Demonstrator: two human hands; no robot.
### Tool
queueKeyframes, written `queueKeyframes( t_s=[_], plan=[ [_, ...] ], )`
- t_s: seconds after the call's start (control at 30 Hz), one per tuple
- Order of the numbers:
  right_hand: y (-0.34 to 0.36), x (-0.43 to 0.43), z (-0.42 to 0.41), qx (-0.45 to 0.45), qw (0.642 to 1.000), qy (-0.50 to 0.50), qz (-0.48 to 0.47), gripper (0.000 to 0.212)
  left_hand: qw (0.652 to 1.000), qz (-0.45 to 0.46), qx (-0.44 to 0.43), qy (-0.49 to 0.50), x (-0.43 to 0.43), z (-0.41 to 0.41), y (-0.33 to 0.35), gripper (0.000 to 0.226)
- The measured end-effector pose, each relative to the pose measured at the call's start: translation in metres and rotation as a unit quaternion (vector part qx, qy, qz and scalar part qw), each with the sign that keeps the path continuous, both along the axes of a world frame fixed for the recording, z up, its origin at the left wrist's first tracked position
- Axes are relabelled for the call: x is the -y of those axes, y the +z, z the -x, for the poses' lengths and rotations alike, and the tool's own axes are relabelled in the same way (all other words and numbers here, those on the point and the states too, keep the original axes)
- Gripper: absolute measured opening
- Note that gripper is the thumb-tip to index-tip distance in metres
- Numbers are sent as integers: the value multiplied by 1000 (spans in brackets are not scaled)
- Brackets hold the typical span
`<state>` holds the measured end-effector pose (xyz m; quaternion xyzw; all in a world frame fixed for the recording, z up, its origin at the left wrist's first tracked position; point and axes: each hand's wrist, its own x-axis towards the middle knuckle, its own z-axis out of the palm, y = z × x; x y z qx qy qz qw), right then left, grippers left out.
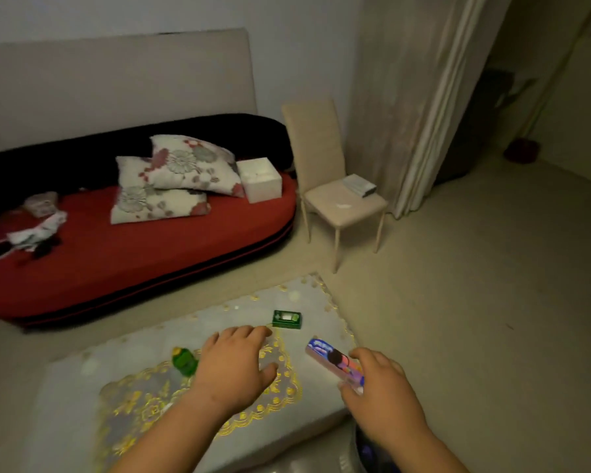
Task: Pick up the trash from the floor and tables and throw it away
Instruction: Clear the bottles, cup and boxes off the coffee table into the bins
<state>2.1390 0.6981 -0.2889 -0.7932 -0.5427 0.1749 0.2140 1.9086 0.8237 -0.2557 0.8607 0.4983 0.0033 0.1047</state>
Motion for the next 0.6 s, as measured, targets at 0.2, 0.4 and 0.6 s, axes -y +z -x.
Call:
queueKeyframes(
  t_s=[0.2, 0.4, 0.6],
  plan=[
    [1, -63, 100, 3, 998, 58, 13, 51, 996, 13, 0, 88, -38, 123, -2, 59],
    [-12, -107, 196, 1, 997, 74, 29, 48, 994, 40, -11, 99, -84, 215, -23, 58],
    [-35, -126, 242, -10, 993, 104, 57, 51, 993, 67, -20, 98, -110, 249, -46, 57]
  ],
)
